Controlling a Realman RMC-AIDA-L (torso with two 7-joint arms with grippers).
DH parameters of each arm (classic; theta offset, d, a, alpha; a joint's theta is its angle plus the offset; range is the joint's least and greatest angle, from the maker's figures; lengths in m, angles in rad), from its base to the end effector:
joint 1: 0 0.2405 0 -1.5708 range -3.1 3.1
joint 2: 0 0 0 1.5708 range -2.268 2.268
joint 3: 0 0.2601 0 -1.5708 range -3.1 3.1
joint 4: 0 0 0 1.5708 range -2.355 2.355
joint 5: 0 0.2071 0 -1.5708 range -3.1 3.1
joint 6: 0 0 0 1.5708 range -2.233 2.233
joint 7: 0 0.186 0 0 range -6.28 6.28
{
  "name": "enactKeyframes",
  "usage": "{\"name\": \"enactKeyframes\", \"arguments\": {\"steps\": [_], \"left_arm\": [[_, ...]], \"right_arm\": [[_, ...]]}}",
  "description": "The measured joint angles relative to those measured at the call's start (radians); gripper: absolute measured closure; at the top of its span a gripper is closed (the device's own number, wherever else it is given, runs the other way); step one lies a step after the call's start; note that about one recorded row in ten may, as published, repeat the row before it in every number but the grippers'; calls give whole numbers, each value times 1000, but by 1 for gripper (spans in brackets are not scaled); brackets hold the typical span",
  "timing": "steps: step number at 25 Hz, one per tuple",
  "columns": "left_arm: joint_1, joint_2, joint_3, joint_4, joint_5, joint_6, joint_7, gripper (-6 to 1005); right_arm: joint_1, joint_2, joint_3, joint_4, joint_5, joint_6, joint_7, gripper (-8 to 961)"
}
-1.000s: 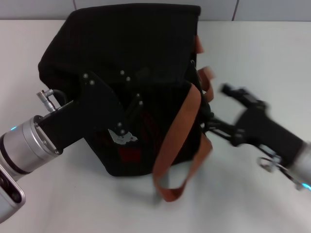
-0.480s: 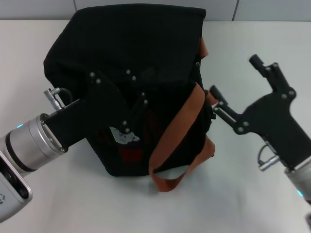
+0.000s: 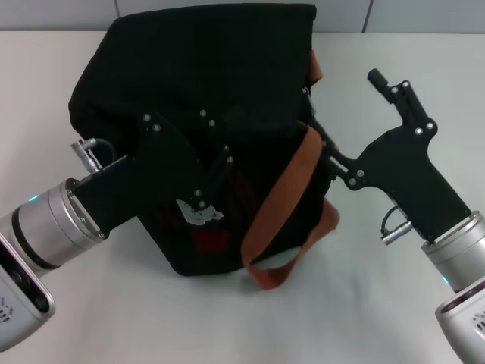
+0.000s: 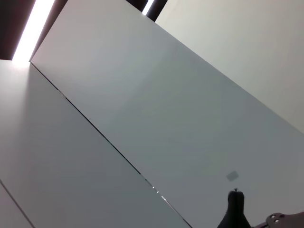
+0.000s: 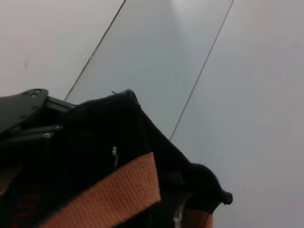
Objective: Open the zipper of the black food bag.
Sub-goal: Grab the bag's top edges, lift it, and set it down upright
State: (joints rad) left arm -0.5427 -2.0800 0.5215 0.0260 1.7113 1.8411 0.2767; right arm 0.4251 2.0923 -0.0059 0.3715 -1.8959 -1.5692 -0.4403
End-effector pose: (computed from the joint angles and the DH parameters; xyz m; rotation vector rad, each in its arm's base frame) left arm -0.1940 0.2845 -0.0564 -1.9871 0.7476 -0.9908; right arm 0.2089 0.2872 -0.0888 -1.8474 -0.1892 0.8280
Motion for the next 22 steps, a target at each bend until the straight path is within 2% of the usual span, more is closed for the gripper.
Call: {"name": "enactKeyframes", "arguments": {"steps": [8,22], "left_arm": [[1,0,0,0,1,-1,1,905],[-1,0,1,-4,0,-4,1,908]], "right_arm": [[-4,0,17,19,0,7,-59,116],[11,0,15,20,-37,65,-51,117]]}}
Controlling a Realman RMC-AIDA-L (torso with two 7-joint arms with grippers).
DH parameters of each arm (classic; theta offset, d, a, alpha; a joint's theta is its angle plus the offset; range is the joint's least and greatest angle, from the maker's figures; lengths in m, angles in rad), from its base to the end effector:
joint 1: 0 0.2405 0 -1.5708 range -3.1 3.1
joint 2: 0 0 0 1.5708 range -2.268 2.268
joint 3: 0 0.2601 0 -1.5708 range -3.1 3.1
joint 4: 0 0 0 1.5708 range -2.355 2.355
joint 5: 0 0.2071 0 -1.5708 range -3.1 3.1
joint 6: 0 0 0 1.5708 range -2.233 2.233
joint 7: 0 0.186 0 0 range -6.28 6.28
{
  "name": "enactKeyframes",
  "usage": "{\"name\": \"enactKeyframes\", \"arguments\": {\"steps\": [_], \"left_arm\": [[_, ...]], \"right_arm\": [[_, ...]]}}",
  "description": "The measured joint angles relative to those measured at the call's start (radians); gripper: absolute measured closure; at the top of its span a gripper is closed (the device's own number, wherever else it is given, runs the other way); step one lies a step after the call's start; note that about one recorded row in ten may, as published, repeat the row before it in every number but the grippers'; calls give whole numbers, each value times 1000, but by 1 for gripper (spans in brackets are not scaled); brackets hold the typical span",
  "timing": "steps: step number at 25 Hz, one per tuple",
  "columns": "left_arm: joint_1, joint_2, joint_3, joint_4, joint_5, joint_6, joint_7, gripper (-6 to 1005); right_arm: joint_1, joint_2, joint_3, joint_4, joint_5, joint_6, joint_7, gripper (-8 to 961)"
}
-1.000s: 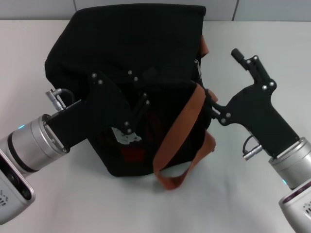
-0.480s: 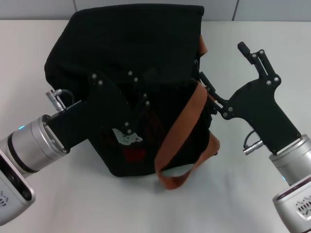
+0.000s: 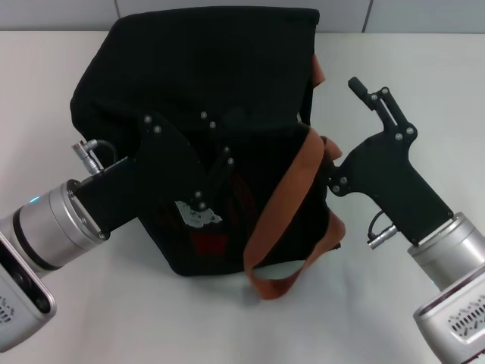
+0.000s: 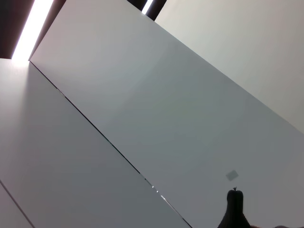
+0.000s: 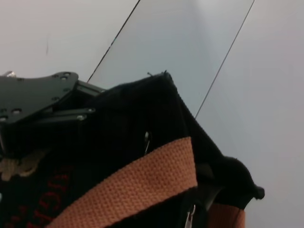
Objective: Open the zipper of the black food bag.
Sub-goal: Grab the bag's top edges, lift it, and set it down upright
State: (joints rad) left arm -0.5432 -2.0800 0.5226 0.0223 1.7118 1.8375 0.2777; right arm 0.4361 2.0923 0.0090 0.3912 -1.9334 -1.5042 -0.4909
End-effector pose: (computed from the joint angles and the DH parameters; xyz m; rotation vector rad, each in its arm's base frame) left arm -0.1941 0.2844 -0.0574 -1.9909 0.7447 -0.9896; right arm 0.2057 0.2887 -0.1016 -1.8956 -0.2285 0.7784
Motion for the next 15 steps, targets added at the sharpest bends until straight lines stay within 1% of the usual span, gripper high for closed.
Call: {"name": "enactKeyframes", "arguments": {"steps": [4,7,10,15], "left_arm": [[-2,0,1,-7,-1,1,0,909],[-2,0,1,-8,-1,3,0,907],[-3,0,2,-8,-1,4,0,906],[-4,0,3,-9,0,6,0,903]], "right_arm": [[9,0,6,3,3,4,-3,117],[12,0,39,12,3,8,-4,117],[16,0,50,12,2,11,-4,117],[31,0,53,15,1,20,-7,118]]}}
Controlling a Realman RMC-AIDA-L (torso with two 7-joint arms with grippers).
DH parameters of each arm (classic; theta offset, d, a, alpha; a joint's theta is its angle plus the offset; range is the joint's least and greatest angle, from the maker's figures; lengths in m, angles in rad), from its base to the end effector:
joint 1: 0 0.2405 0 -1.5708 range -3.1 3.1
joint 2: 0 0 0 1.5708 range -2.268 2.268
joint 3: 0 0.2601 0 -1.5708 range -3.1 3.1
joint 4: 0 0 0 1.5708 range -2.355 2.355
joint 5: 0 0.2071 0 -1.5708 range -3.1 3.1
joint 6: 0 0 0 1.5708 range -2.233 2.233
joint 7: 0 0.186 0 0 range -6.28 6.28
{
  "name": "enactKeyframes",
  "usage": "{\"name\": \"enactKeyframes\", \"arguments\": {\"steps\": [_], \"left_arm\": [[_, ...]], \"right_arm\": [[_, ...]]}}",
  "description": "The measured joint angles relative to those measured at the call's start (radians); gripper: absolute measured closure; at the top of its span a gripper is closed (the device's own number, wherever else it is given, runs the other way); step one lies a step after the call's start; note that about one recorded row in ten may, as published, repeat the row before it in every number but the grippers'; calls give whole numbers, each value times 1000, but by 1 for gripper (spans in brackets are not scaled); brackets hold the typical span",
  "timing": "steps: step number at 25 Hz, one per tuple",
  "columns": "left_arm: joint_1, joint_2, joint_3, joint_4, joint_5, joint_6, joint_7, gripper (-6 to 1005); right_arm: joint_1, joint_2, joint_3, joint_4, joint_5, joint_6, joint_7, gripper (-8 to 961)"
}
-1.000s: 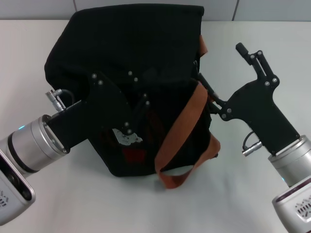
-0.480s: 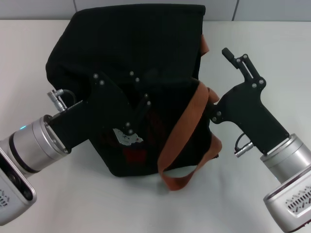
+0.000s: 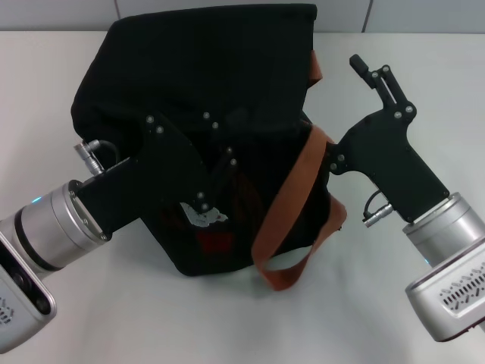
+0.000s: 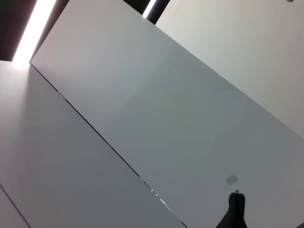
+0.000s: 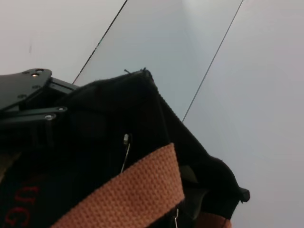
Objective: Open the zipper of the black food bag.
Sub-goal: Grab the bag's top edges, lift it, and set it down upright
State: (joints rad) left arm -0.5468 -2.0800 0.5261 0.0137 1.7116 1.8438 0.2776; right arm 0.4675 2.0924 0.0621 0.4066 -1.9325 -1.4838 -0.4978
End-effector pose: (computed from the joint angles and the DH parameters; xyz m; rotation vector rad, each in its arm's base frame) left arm -0.1922 0.2830 -0.0581 -1.9915 0.7434 -1.0053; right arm 0.1967 0.3034 -0.0976 -1.8614 -0.2231 0.7831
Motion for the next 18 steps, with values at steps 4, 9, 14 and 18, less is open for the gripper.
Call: {"name": "enactKeyframes", "arguments": {"steps": [4,9,14,18], "left_arm": [[-1,0,0,0,1,0,0,901],[-1,0,0,0,3,0,0,898],[0,0,0,0,2,0,1,895],[1,0,0,0,2,2,1,893]], "right_arm": [[7,0,-4,1,-1,21,0,118],[2,0,-8,10,-29,32,-40,118],[3,0,-8,23,-39,31,-65,155],[2,0,-8,23,-41,28,-72,279]]}}
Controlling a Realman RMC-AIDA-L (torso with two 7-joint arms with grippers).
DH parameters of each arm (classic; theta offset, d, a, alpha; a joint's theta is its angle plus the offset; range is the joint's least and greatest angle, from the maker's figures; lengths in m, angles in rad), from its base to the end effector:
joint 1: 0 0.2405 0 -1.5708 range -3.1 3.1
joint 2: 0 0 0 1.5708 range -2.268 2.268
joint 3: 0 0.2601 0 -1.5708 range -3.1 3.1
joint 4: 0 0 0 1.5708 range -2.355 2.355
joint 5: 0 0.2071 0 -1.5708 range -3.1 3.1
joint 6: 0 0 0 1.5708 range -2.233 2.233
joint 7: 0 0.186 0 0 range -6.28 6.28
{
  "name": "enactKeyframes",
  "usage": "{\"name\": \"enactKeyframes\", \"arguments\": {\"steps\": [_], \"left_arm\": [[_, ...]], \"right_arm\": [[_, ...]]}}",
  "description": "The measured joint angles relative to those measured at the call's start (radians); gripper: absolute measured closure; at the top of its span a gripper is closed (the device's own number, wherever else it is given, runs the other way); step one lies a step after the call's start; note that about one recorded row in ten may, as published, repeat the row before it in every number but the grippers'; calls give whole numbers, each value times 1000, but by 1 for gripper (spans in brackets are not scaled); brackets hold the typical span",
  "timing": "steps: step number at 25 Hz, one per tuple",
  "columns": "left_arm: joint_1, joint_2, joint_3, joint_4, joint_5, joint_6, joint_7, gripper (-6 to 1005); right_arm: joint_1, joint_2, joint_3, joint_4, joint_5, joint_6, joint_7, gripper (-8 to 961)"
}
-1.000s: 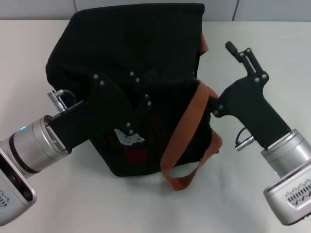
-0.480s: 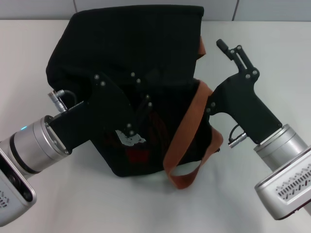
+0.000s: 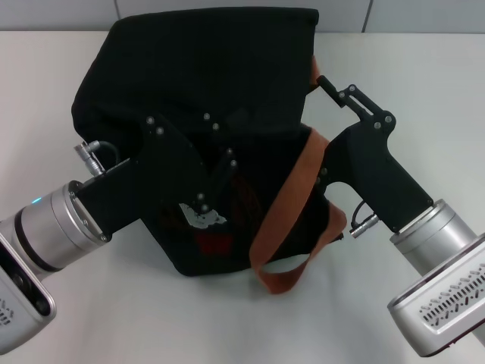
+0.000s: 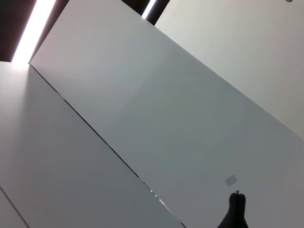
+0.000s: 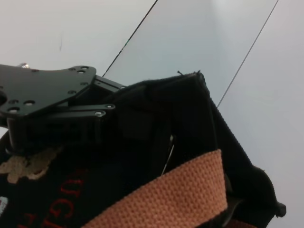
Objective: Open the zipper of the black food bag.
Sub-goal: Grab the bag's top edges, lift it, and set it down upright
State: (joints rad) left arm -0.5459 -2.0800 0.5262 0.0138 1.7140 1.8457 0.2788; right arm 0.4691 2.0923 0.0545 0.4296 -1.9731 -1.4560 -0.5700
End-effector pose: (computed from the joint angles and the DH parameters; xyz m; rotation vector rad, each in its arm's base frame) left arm -0.1923 0.2823 -0.0582 -1.9920 0.7455 -1.0068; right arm 0.1905 0.2967 -0.1088 -1.8957 -0.3020 0.7530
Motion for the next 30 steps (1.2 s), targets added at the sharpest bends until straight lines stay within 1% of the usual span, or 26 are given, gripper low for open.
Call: {"name": "enactKeyframes", "arguments": {"steps": [2,7,16,21,22,26,30], "left_arm": [[1,0,0,0,0,1,0,892],[2,0,0,-1,0,1,0,889],[3,0,0,-2,-1,1,0,884],[3,0,0,-2,-1,2,0,881],[3,0,0,-2,0,2,0,880],[3,0,0,-2,-1,2,0,878],[2,0,0,-2,-1,2,0,876]], "right_arm": [[5,0,2,0,0,5,-3,357],[20,0,0,-4,-1,21,-3,441],[31,0,9,-3,-42,64,-4,453],[29,0,3,0,-42,58,-25,644],[26,0,2,3,-42,57,-57,667],[29,0,6,9,-43,63,-75,760],[37,0,8,11,-43,74,-75,757]]}}
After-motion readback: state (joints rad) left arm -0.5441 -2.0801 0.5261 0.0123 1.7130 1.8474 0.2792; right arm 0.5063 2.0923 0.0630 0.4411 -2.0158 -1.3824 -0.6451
